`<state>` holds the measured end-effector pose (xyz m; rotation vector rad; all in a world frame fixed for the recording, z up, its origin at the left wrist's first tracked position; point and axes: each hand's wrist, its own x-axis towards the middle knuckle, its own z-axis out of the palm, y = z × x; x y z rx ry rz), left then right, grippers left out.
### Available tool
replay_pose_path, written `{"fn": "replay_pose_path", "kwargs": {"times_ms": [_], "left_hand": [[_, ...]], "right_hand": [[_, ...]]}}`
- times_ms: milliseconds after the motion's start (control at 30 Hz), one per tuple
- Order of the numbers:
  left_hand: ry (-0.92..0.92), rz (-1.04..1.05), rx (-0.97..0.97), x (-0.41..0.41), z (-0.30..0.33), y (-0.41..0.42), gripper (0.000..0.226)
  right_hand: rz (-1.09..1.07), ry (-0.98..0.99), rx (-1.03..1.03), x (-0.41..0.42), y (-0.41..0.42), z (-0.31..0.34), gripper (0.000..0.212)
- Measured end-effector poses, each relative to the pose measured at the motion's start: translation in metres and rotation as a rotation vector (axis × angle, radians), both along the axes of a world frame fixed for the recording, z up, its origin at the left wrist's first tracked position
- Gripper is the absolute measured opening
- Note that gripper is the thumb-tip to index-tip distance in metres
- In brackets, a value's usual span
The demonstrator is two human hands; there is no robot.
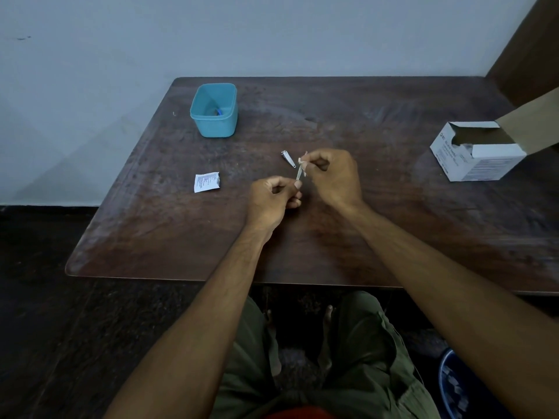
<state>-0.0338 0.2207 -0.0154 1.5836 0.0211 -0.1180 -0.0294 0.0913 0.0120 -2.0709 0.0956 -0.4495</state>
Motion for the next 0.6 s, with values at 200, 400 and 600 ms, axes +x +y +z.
{"fn": "replay_pose_path", "kwargs": {"times_ms": [200, 400, 600], "left_hand": [[0.007, -0.028, 0.011, 0.0, -0.002, 0.0, 0.014], [0.07, -0.158, -0.15, -0.001, 0.002, 0.011, 0.02], [0.116, -0.137, -0.229, 0.0, 0.004, 0.015, 0.021]], "right_hand": [[-0.034, 0.008, 0.009, -0.002, 0.003, -0.004, 0.006], [-0.041, 0.0, 0.031, 0.001, 0.004, -0.003, 0.007], [0.178, -0.075, -0.323, -0.014, 0.012, -0.002, 0.017]]}}
